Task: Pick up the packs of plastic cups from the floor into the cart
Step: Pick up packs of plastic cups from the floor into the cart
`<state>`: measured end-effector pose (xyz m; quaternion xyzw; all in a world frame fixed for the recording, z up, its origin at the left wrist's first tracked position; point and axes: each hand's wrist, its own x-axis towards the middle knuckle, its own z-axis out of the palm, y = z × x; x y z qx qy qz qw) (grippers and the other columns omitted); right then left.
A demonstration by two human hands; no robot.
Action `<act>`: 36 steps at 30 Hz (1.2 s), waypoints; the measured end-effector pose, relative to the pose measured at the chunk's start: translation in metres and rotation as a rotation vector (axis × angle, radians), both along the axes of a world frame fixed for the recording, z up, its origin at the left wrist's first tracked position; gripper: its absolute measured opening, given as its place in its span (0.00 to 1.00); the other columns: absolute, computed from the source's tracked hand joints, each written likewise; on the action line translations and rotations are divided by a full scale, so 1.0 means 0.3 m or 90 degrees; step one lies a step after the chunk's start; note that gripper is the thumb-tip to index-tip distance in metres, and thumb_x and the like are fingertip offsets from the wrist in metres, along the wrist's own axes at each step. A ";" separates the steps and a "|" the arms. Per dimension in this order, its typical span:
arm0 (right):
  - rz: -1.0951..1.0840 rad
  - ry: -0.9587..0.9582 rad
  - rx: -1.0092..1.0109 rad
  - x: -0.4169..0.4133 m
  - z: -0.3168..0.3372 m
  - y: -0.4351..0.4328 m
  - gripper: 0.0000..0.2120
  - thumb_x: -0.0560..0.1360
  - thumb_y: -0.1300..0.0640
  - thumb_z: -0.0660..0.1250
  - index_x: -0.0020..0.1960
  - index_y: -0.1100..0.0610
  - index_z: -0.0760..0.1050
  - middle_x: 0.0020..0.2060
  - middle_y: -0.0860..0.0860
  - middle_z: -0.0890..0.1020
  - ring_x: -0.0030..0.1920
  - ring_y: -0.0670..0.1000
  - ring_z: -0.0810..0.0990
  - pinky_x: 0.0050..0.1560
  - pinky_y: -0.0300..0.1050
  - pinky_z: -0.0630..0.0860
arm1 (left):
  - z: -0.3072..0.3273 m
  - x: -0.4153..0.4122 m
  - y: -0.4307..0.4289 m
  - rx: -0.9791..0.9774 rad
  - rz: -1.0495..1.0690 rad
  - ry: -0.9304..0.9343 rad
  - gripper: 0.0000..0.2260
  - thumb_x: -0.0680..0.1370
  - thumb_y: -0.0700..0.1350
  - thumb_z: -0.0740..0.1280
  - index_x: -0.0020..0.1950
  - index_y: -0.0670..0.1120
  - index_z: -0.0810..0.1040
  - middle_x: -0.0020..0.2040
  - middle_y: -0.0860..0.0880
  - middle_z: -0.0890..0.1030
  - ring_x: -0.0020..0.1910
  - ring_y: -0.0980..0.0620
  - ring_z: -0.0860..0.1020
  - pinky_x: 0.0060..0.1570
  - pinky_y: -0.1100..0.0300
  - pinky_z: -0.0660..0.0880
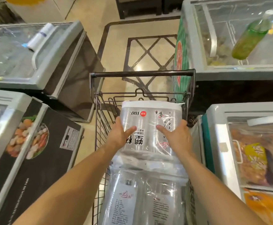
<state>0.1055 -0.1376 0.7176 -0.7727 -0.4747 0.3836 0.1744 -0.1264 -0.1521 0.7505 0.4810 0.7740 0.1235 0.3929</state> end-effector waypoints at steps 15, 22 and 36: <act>0.080 -0.139 0.000 -0.035 0.162 -0.060 0.61 0.70 0.19 0.66 0.84 0.61 0.51 0.75 0.63 0.69 0.73 0.65 0.72 0.66 0.63 0.75 | 0.017 -0.051 -0.042 -0.011 -0.049 0.149 0.54 0.69 0.85 0.51 0.86 0.53 0.46 0.74 0.37 0.74 0.70 0.34 0.77 0.62 0.34 0.79; 0.240 -0.275 0.112 -0.149 0.323 -0.167 0.54 0.75 0.20 0.56 0.85 0.59 0.55 0.79 0.63 0.67 0.78 0.65 0.68 0.78 0.62 0.66 | 0.328 -0.124 -0.253 0.104 -0.131 0.313 0.41 0.81 0.73 0.54 0.86 0.47 0.55 0.80 0.42 0.70 0.78 0.40 0.70 0.75 0.40 0.70; 0.613 -0.286 0.446 -0.903 0.764 -0.647 0.44 0.79 0.23 0.54 0.82 0.52 0.64 0.79 0.59 0.69 0.81 0.61 0.64 0.81 0.64 0.57 | 0.777 -0.709 -1.077 0.100 0.006 0.599 0.38 0.82 0.72 0.46 0.88 0.54 0.52 0.87 0.42 0.57 0.86 0.38 0.54 0.83 0.35 0.54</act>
